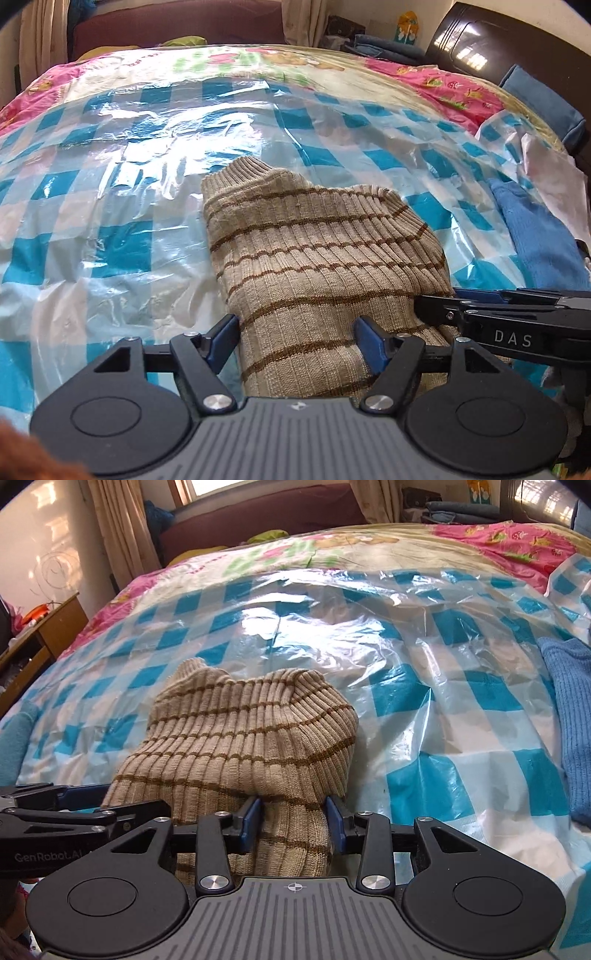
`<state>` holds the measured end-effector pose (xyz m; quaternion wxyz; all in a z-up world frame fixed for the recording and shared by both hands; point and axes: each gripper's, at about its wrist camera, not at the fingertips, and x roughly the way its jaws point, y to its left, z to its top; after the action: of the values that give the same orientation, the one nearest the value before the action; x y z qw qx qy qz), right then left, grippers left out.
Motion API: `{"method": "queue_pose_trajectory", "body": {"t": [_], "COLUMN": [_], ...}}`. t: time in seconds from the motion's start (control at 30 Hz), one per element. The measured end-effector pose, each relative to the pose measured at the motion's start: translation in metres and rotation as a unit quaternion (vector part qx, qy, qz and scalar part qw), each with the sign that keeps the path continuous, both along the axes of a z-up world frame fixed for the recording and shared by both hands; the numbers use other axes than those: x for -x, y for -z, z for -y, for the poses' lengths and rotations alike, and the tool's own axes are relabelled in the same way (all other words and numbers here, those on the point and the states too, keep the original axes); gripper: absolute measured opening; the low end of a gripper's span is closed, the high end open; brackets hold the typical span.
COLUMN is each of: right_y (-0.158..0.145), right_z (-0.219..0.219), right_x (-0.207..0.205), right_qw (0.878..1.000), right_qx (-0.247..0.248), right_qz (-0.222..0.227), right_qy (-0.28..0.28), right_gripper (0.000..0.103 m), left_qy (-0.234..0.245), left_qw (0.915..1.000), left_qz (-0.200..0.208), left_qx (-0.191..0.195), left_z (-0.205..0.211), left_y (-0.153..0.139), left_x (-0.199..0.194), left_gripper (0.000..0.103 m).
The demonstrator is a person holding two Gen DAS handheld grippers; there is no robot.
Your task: Fold small clothes
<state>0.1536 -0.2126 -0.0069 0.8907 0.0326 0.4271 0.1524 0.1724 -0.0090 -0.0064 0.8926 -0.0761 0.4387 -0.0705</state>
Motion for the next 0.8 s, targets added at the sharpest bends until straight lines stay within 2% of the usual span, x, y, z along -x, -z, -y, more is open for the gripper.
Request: {"method": "queue_pose_trajectory", "body": {"t": [0.13,0.27,0.53,0.8], "right_y": [0.006,0.003,-0.019,-0.021], "right_z": [0.006,0.008,0.01,0.017], "right_x": [-0.01,-0.009,0.021,0.055], "right_qw": [1.0,0.999,1.0,1.0], "right_qx": [-0.021,-0.03,-0.021,-0.024], "right_qz": [-0.015,-0.019,0.01,0.0], "right_qy": [0.009,0.016,0.017,0.016], "right_gripper": [0.04,0.04,0.04,0.044], "left_qy": [-0.007,-0.01,-0.014,-0.02], "left_qw": [0.9999,0.9999,0.9998,0.9994], "left_qz": [-0.008,-0.009,-0.009,-0.026], "left_qx": [0.007,0.008,0.008,0.011], "left_z": [-0.001,-0.001,-0.004,-0.003], "left_y": [0.005,0.003,-0.009,-0.007], "left_x": [-0.006,-0.002,0.016,0.044], "left_gripper": [0.078,0.079,0.079,0.08]}}
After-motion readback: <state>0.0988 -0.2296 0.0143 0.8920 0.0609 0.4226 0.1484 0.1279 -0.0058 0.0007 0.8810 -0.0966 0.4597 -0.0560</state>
